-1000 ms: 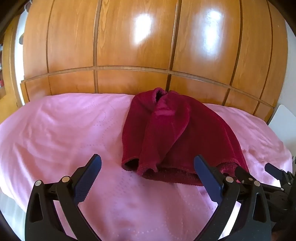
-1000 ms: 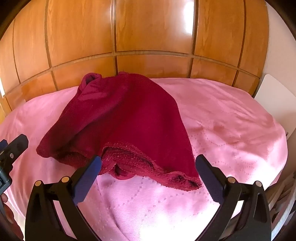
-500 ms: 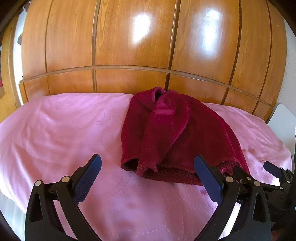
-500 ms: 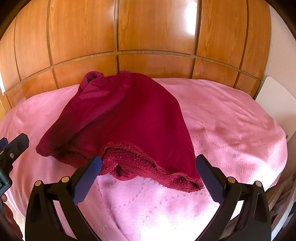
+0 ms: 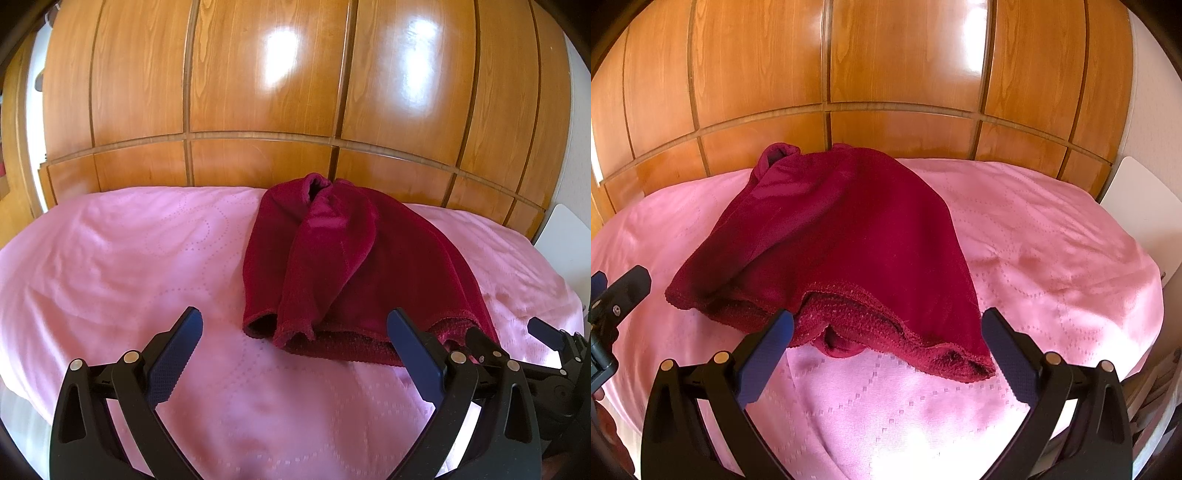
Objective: Fold small clothes
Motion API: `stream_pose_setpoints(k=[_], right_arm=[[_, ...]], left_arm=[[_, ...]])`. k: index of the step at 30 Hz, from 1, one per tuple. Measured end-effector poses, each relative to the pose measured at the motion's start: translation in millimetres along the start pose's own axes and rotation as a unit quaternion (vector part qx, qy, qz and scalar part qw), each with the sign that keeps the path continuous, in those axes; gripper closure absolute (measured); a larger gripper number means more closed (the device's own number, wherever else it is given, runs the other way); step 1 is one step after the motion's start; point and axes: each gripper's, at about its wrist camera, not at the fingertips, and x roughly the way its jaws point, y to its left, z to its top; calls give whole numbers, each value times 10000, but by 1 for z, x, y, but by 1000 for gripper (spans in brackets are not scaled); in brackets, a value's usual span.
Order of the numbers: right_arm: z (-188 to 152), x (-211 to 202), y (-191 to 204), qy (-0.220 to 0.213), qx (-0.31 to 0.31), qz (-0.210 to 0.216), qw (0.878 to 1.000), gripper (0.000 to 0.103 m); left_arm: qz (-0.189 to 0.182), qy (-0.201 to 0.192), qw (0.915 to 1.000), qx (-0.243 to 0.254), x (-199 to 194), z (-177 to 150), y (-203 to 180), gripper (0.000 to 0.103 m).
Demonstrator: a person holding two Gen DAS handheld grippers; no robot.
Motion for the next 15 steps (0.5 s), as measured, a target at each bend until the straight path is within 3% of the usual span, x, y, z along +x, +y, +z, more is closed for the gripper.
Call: stream_pose_setpoints(k=[15], right_arm=[[-2,1,3,38,-72,-8,10000,2]], left_arm=[[-11,17,10000,-6,-2,0,3,4]])
